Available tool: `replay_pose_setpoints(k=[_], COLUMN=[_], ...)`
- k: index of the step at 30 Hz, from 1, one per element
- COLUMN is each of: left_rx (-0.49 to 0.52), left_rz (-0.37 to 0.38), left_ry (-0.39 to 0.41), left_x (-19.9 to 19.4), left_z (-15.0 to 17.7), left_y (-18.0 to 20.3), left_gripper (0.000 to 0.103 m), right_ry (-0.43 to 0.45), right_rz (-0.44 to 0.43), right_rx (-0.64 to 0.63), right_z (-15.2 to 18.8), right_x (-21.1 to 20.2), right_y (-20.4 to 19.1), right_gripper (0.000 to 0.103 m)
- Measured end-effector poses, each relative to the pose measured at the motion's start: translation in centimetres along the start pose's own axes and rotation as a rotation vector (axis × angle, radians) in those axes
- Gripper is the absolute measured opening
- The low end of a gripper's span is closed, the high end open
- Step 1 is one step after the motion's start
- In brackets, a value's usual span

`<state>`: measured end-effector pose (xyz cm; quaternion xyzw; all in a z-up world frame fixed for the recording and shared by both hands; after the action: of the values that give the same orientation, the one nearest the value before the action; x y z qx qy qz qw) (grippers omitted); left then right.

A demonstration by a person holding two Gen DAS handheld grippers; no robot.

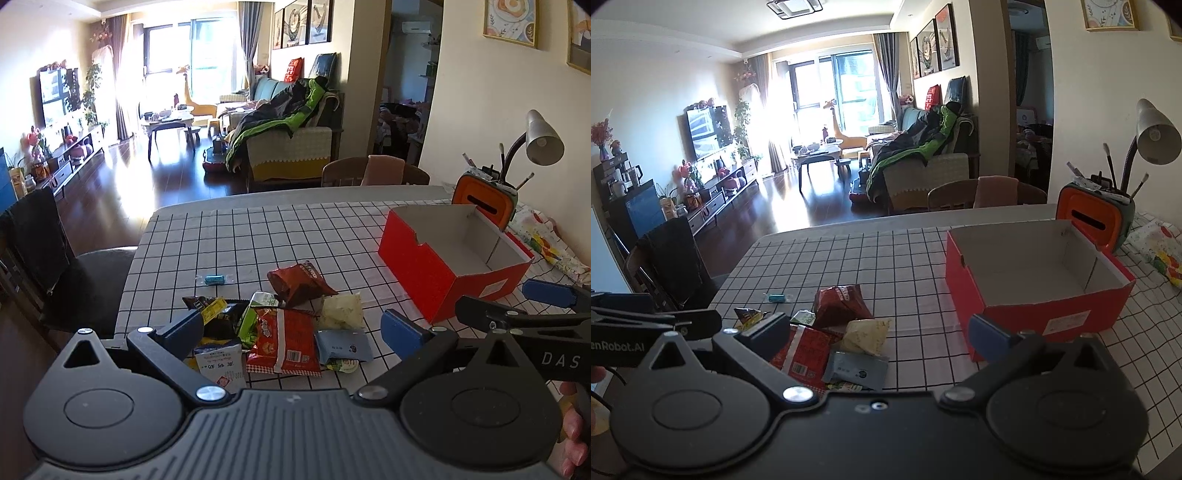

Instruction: Organize snacks

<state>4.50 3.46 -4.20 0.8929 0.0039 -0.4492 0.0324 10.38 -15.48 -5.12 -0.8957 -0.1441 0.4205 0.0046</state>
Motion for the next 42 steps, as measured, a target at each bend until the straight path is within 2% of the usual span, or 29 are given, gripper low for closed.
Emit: replay_pose_setpoints(k=[15, 42], left_rx=[-0.014, -0.01], left_rz=[0.014, 0.033], left_ry=[-0.034, 0.003], left_x=[0.3, -0.4], left_z=[0.9, -0.1], left_y=[-0.3, 0.0], left_gripper=[0.103, 0.103], right_ry=[-0.013, 0.022], right_rz=[0.025, 0.061], right_rx=[-0.016, -0.034], right_z=[0.2, -0.8], right_x=[0.0, -1.2], right_y=[-0.6, -0.7], right_gripper=[0.103, 0.103])
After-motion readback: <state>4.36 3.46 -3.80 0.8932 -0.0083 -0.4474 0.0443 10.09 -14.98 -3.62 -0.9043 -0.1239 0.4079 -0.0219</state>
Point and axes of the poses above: each gripper's, at about its wrist camera, not at the fingertips, and x roughly the way its jaws point, y to its right, z to its underside, the point moved 7 cm from there along x, roughly the way its jaws point, and after that the axes turned 15 degrees about -y, right-handed, at the moved point
